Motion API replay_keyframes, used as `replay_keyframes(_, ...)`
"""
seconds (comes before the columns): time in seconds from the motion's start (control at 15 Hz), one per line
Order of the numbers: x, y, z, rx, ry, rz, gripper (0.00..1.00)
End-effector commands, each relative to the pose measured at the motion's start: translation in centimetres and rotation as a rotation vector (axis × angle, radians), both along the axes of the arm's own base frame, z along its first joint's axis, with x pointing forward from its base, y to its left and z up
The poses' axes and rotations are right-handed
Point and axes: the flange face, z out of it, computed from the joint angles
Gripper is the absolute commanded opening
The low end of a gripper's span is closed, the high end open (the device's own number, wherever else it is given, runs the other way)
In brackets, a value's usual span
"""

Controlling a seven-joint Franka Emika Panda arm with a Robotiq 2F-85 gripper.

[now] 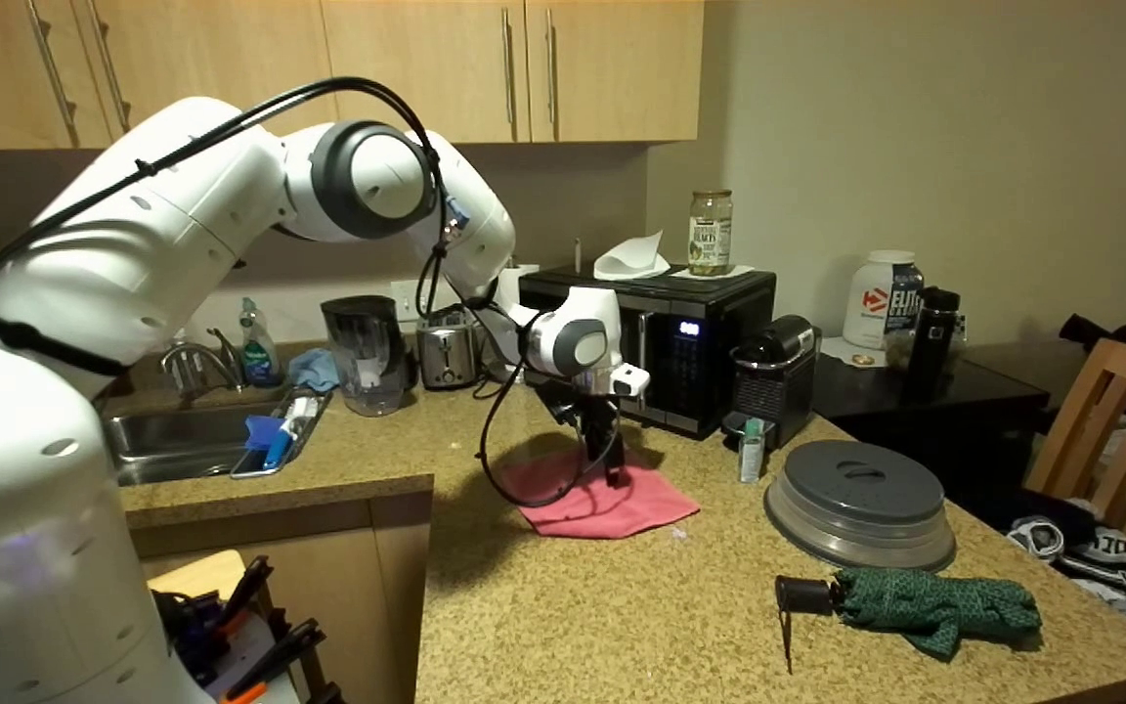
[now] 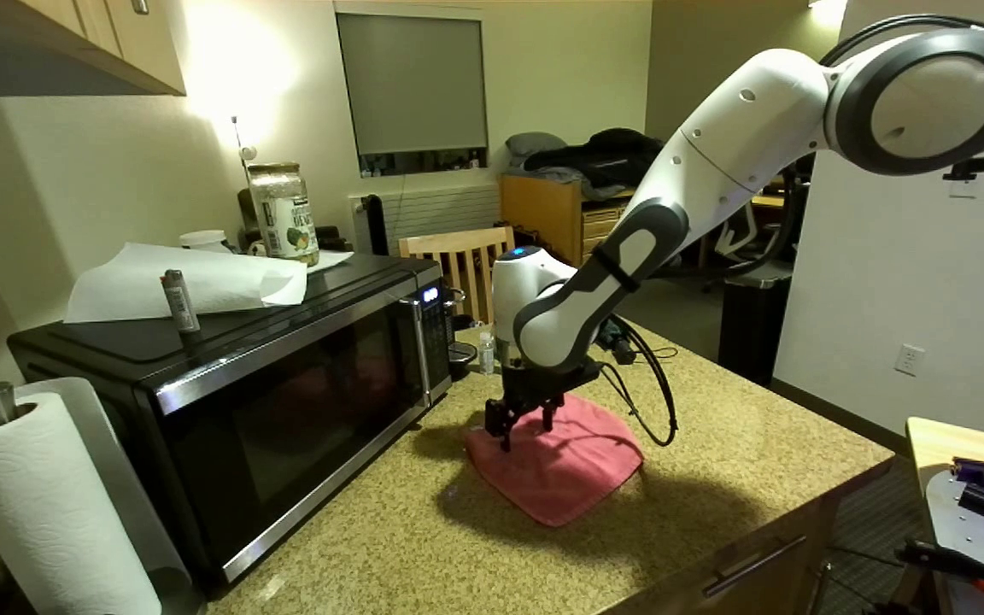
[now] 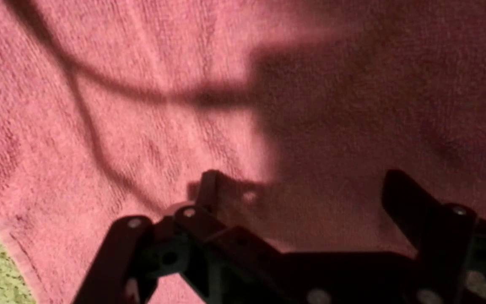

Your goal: Spread the cloth on the table

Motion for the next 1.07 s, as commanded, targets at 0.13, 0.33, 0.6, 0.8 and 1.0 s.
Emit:
replay_keyframes(0.13, 2.3, 0.7, 2.1, 0.010, -0.055, 0.019, 1.00)
replay_keyframes(0.33, 2.5, 1.1, 3.3, 0.040, -0.042, 0.017, 1.00)
replay_keyframes(0.6, 0.4, 2.6, 2.2, 0.081, 0.057, 0.007, 1.00)
replay_keyframes(0.8, -1.1, 3.6, 0.9, 0.115, 0.137, -0.013, 1.00)
replay_keyframes(1.0, -1.7, 3.3, 0.1, 0.111, 0.144, -0.025, 1.00)
